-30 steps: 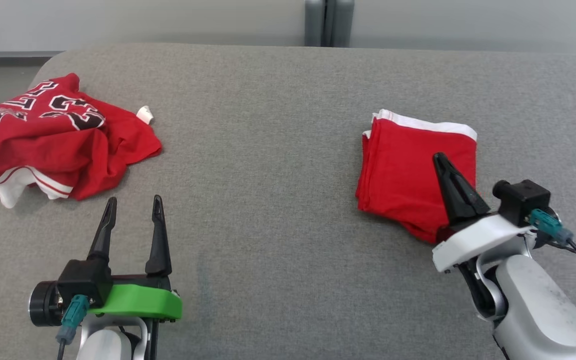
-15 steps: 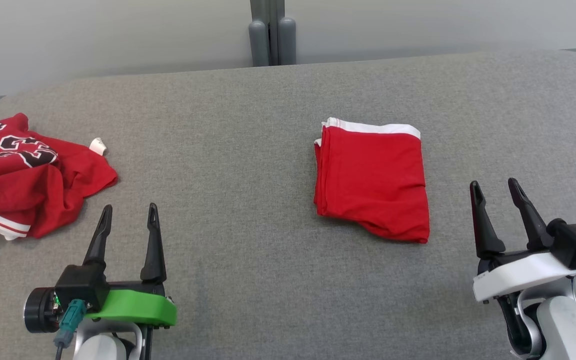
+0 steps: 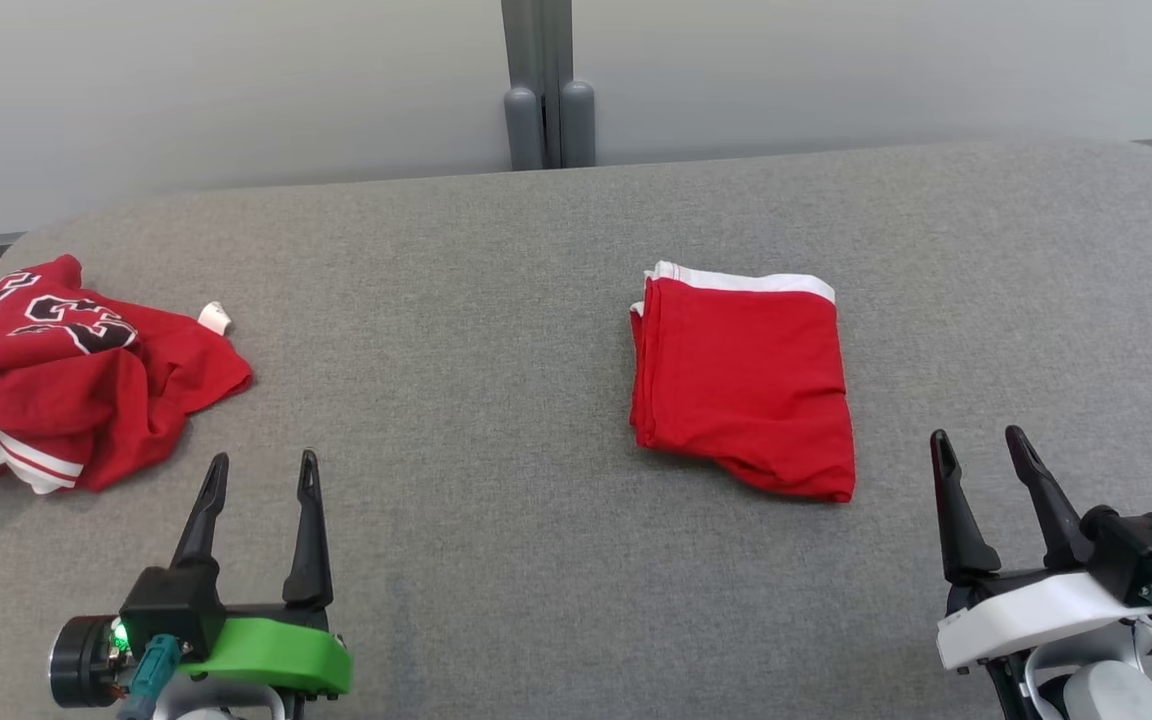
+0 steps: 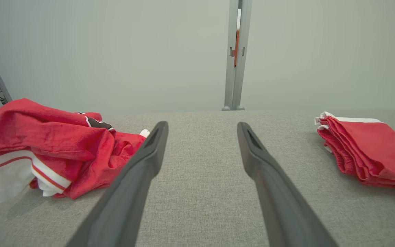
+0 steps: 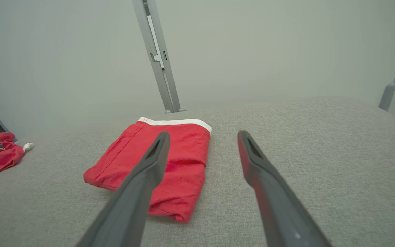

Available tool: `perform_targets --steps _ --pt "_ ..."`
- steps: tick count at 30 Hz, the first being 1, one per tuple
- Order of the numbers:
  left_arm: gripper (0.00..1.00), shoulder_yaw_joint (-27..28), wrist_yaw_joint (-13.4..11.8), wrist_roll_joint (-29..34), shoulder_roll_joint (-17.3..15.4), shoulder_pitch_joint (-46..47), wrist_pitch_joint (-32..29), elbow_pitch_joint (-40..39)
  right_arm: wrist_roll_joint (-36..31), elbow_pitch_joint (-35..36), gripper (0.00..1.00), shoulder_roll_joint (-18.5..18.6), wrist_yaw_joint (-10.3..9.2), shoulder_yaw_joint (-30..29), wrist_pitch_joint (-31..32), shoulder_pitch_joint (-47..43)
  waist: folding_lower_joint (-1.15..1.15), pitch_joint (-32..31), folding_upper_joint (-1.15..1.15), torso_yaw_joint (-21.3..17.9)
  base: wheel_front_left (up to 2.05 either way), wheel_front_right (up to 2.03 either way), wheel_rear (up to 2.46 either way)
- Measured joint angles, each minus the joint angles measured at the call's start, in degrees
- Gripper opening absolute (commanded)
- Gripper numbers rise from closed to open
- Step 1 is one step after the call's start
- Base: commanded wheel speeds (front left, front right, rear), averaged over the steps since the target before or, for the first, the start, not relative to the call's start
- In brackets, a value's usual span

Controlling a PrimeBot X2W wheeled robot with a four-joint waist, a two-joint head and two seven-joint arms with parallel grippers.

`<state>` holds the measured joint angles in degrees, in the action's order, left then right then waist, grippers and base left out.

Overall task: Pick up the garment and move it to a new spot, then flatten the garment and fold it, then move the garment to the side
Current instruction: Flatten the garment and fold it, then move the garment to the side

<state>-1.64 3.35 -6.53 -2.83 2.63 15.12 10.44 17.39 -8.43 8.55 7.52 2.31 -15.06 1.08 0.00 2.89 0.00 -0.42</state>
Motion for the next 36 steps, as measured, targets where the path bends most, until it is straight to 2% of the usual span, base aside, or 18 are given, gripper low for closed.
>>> perform_targets --steps 12,36 --pt "1.00 2.23 -0.01 0.30 0.00 -2.22 0.00 -0.94 -0.62 -0.34 1.00 -0.24 0.00 0.13 0.00 -1.14 0.00 -2.13 0.00 1.47 0.00 0.00 0.00" --pt "1.00 2.67 -0.10 0.47 0.00 -2.94 0.00 -0.60 -1.35 -0.60 1.00 0.16 0.00 0.27 0.00 -1.56 0.00 -2.42 0.00 1.64 0.00 0.00 0.00"
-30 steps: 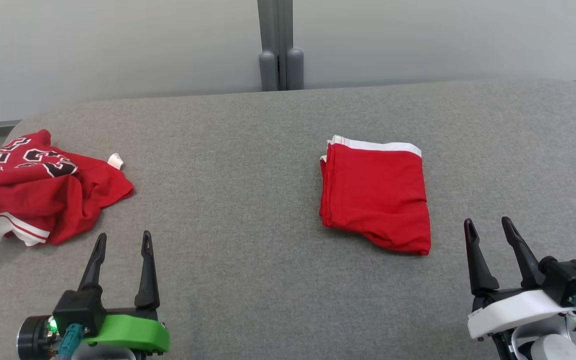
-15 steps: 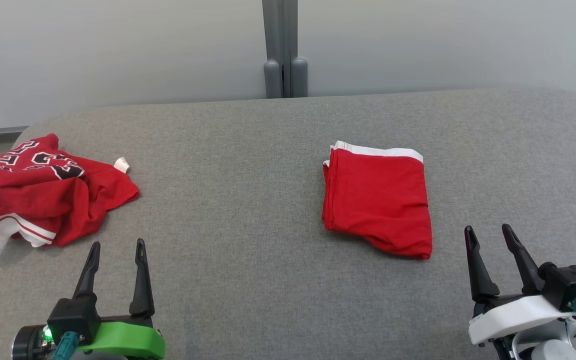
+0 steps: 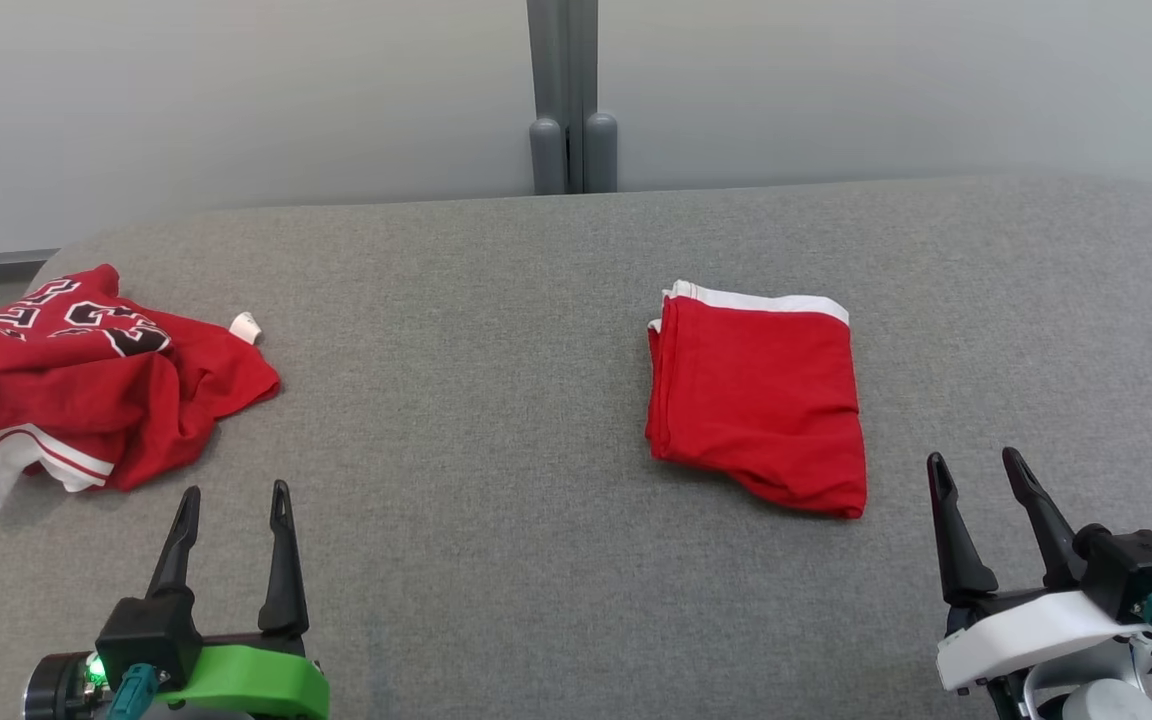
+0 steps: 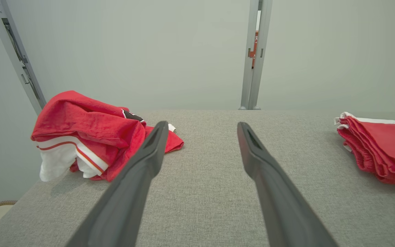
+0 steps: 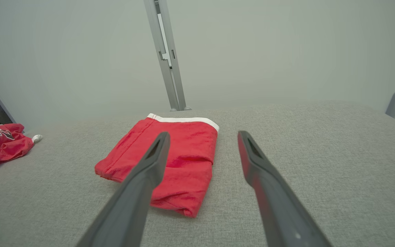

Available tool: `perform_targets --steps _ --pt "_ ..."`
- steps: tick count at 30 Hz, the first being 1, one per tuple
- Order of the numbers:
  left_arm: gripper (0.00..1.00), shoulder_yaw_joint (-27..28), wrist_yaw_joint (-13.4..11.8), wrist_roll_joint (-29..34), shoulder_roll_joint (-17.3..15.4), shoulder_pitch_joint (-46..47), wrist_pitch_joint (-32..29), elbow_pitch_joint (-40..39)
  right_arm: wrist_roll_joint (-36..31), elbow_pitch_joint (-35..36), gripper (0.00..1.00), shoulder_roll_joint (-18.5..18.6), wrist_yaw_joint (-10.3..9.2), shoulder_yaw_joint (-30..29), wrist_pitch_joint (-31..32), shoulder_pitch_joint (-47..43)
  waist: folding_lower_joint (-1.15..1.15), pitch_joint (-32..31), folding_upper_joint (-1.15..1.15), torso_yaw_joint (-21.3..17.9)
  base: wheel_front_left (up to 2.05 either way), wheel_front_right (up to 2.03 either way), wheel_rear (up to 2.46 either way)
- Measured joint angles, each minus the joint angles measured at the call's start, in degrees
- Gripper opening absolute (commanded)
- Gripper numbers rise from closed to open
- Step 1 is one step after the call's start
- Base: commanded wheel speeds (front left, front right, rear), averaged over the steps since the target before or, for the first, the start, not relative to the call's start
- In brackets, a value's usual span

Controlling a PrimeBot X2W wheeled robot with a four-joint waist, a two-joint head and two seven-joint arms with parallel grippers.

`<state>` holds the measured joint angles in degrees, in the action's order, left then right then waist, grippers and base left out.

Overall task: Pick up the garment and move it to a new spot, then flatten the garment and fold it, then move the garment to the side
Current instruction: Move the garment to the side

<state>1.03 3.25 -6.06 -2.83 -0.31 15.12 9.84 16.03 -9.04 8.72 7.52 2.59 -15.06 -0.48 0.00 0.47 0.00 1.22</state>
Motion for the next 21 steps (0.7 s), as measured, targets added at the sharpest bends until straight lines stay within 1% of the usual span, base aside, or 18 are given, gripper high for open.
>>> perform_targets --steps 13,16,21 --pt "1.00 0.29 0.00 -0.01 0.00 0.01 0.00 0.35 -0.02 -0.86 1.00 0.09 0.00 0.41 0.00 0.72 0.00 0.12 0.00 0.15 0.00 0.00 0.00" --pt "1.00 0.19 0.00 -0.02 0.00 0.04 0.00 0.22 -0.13 -1.34 1.00 0.97 0.00 1.77 0.00 3.22 0.00 0.66 0.00 0.23 0.00 0.00 0.00" --pt "1.00 0.03 0.00 -0.02 0.00 0.44 0.00 0.05 -0.43 -4.86 1.00 3.33 0.00 3.55 0.38 9.86 0.00 1.96 0.00 0.36 0.00 0.00 0.00"
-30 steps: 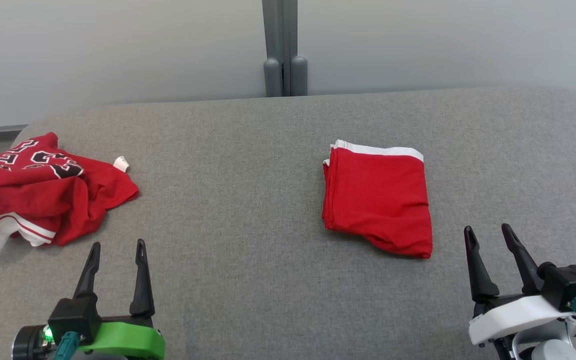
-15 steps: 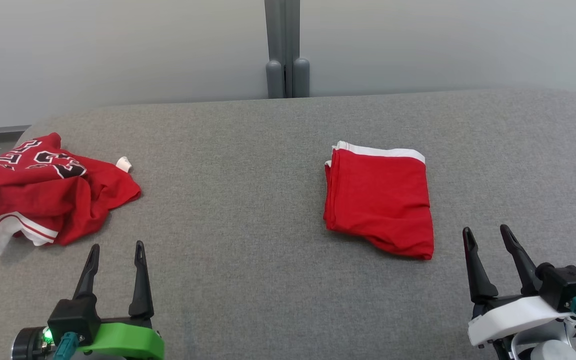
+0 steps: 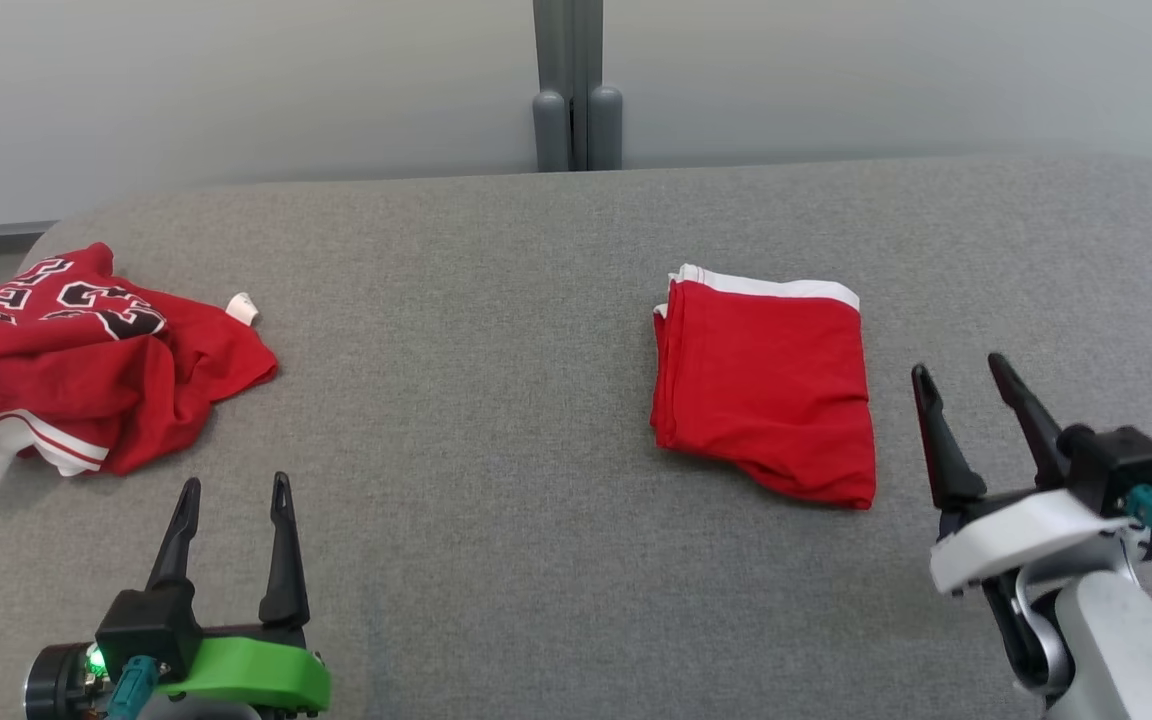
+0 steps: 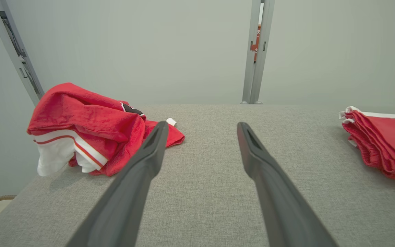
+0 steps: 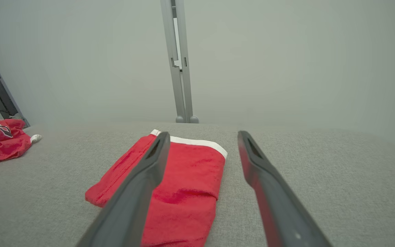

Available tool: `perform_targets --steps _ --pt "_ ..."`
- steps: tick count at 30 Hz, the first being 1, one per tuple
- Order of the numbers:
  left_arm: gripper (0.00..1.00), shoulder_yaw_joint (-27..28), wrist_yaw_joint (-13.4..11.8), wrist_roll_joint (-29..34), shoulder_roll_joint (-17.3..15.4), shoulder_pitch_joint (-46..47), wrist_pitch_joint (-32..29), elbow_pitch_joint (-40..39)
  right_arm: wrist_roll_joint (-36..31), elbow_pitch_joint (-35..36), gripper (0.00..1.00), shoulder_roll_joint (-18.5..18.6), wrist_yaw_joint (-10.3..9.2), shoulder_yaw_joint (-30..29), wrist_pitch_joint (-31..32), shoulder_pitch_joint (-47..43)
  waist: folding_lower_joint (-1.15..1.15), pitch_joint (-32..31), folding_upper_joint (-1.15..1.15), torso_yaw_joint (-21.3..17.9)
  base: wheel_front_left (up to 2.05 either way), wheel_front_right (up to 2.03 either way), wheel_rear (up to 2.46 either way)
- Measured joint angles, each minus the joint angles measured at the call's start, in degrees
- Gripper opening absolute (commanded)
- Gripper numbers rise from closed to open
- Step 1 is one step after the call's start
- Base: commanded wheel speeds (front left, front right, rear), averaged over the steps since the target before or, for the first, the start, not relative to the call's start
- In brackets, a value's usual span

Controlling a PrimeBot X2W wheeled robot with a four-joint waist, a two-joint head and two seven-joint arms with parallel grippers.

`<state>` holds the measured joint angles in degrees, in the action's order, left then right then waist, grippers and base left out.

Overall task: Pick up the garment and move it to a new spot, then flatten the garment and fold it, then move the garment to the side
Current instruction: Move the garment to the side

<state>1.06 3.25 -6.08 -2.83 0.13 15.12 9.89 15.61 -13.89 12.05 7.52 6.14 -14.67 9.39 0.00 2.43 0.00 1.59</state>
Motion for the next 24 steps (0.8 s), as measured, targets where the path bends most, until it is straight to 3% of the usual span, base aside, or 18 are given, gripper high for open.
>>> perform_targets --steps 8,14,24 --pt "1.00 -2.58 -0.24 -0.04 -0.01 3.24 0.00 -0.24 1.11 -8.29 1.00 4.97 0.01 2.93 4.19 12.38 0.00 3.74 0.00 1.30 0.00 0.00 0.00" --pt "1.00 -4.64 -0.75 -0.78 0.00 6.00 0.00 0.21 2.56 -17.89 1.00 6.48 0.02 6.22 4.92 17.87 0.00 7.34 0.00 3.01 0.00 0.00 0.00" --pt "1.00 -6.39 -1.53 -1.36 0.00 8.28 0.00 0.36 6.80 -33.54 1.00 4.91 0.02 9.06 2.94 22.20 0.00 11.38 0.00 6.34 0.00 0.00 0.00"
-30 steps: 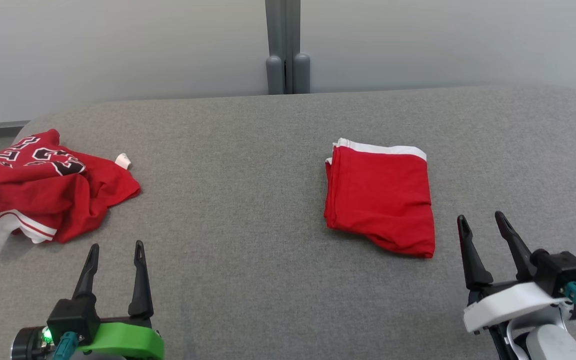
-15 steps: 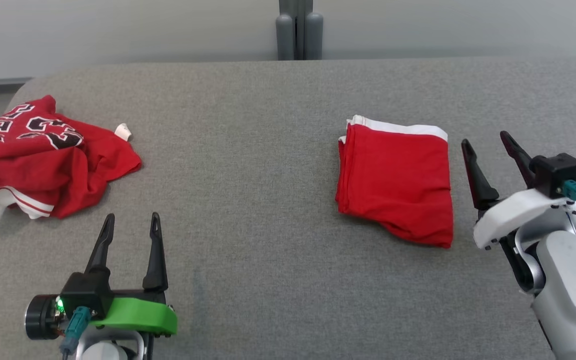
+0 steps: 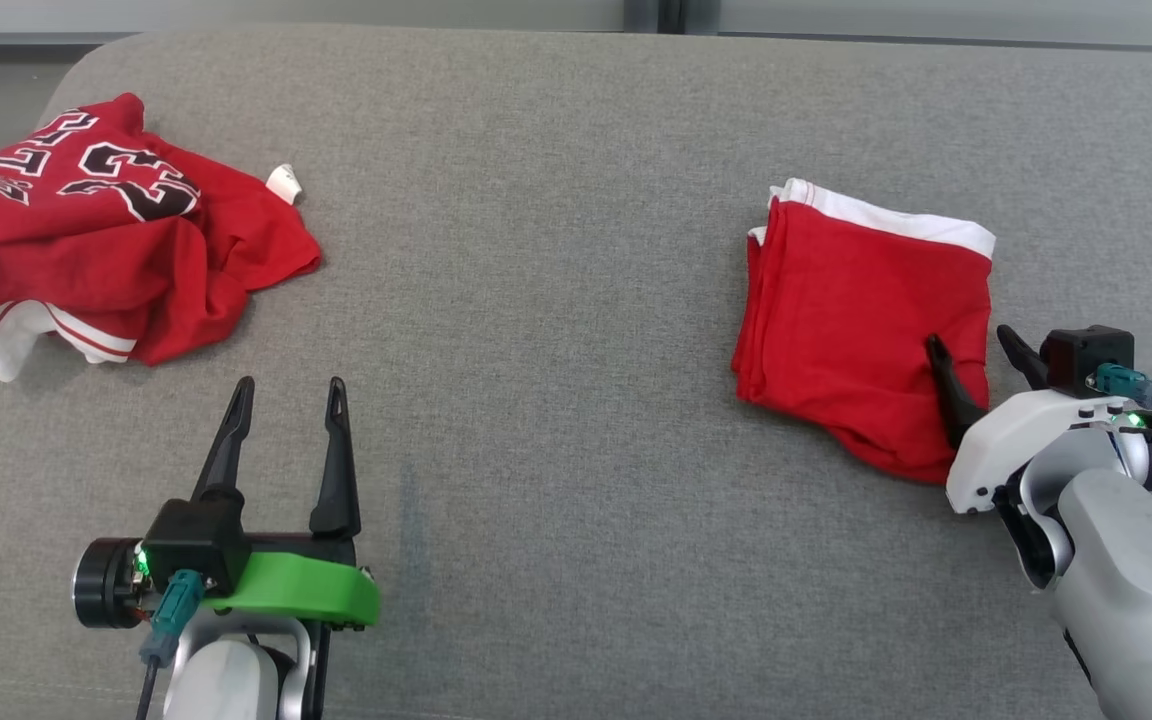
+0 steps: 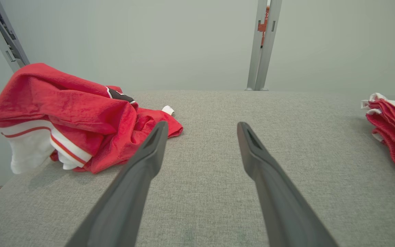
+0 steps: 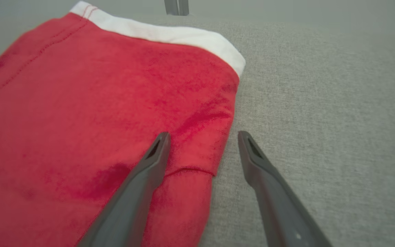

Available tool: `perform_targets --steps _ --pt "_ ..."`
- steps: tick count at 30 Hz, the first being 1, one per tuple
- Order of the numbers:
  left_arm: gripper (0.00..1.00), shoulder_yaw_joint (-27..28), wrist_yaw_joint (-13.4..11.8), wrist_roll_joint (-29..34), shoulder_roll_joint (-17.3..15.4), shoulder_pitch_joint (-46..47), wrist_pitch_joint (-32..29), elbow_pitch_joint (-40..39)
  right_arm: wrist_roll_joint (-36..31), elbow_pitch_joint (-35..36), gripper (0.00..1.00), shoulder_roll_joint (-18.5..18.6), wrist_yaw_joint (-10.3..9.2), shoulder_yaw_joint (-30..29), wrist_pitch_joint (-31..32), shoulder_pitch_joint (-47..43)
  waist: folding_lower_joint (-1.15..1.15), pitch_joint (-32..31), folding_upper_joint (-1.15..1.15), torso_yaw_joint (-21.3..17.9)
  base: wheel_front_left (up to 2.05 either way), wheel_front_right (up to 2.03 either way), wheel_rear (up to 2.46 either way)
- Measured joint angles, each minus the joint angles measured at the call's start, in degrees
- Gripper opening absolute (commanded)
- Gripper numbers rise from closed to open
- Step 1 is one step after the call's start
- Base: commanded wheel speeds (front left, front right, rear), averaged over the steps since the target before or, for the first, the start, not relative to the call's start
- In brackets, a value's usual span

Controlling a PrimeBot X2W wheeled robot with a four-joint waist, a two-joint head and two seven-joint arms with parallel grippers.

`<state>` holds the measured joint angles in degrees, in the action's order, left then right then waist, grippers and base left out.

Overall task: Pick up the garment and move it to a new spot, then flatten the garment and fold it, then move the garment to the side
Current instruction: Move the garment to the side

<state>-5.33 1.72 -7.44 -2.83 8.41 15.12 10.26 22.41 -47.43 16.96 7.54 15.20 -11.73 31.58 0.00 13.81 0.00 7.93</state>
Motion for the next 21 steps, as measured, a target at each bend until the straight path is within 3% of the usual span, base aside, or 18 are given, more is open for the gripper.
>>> perform_targets --steps 5,6,7,9,15,21 --pt "1.00 -0.43 -0.26 -0.11 0.00 0.49 0.00 0.03 2.57 -5.41 1.00 -0.93 0.00 1.68 0.08 2.31 0.00 1.10 0.00 0.91 0.00 0.00 0.00" --pt "1.00 -0.54 -0.31 -0.23 0.00 0.52 0.00 0.08 3.36 -6.31 0.82 -1.10 0.00 1.82 0.12 2.82 0.00 1.20 0.00 1.06 0.00 0.00 0.00" --pt "1.00 -0.58 -0.38 -0.40 0.00 0.54 0.00 0.14 4.04 -6.86 0.40 -1.29 0.00 1.99 0.14 3.07 0.00 1.26 0.00 1.15 0.00 0.00 0.00" --pt "1.00 -0.60 -0.57 -0.53 0.00 0.57 0.00 0.24 5.33 -7.61 0.00 -1.54 0.00 2.98 0.12 3.47 0.00 1.23 0.00 1.09 0.00 0.00 0.00" --pt "1.00 -0.55 -0.79 -0.62 0.00 0.56 0.00 -0.01 7.32 -7.89 0.00 -0.59 0.09 7.17 -0.52 5.18 0.00 1.24 0.00 -0.28 0.00 0.00 0.00" --pt "1.00 -0.77 -0.49 0.05 0.00 2.82 0.00 -1.45 6.14 -5.11 0.00 6.09 0.05 16.30 2.02 10.29 0.00 3.28 0.00 -2.48 0.00 0.00 0.00"
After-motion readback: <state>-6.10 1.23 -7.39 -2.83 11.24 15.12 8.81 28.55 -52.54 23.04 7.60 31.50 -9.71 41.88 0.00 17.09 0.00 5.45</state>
